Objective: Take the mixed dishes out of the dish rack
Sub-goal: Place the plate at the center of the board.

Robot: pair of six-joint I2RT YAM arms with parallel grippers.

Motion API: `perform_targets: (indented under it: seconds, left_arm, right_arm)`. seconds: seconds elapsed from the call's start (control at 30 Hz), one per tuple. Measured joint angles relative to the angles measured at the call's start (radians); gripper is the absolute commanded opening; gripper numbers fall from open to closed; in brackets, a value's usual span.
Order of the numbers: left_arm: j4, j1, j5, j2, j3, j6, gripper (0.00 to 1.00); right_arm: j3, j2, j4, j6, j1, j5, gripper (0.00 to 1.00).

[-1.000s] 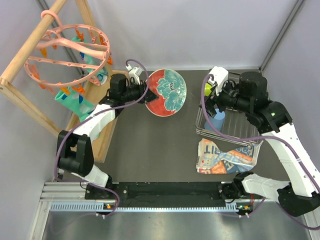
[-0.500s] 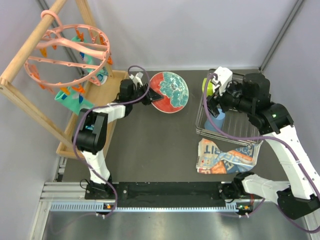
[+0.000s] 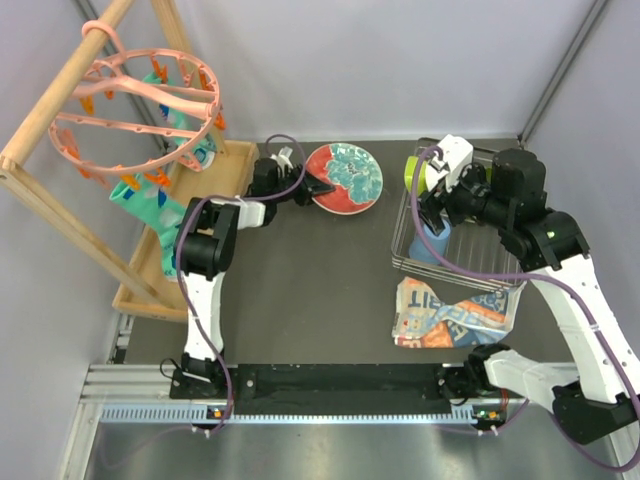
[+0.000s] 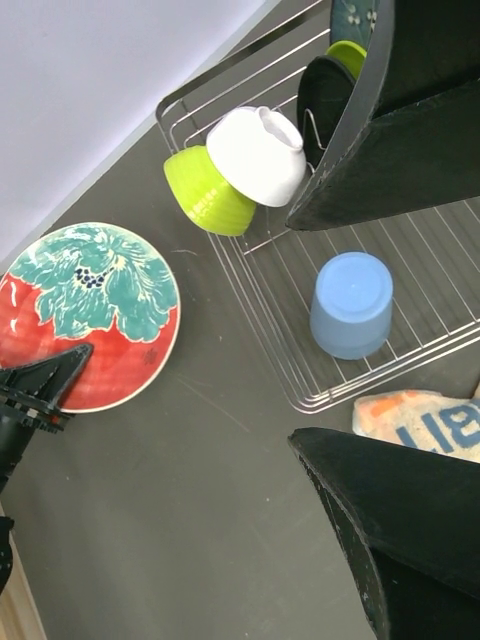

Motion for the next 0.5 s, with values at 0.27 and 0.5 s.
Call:
perform_targets:
  seconds: [0.27,0.5]
  left_arm:
    - [-0.007,0.011,0.007,0.108,0.127,-0.036,0.00]
    - [-0.057,0.016,0.006,0.143,0.176,-0.029,0.00]
  right_arm:
    - [-0.024,-0.016,0.000,-0.003,-0.016,0.000,0.79]
    - [-0.029,-0.017,0.000,-0.003,-0.017,-0.001,0.79]
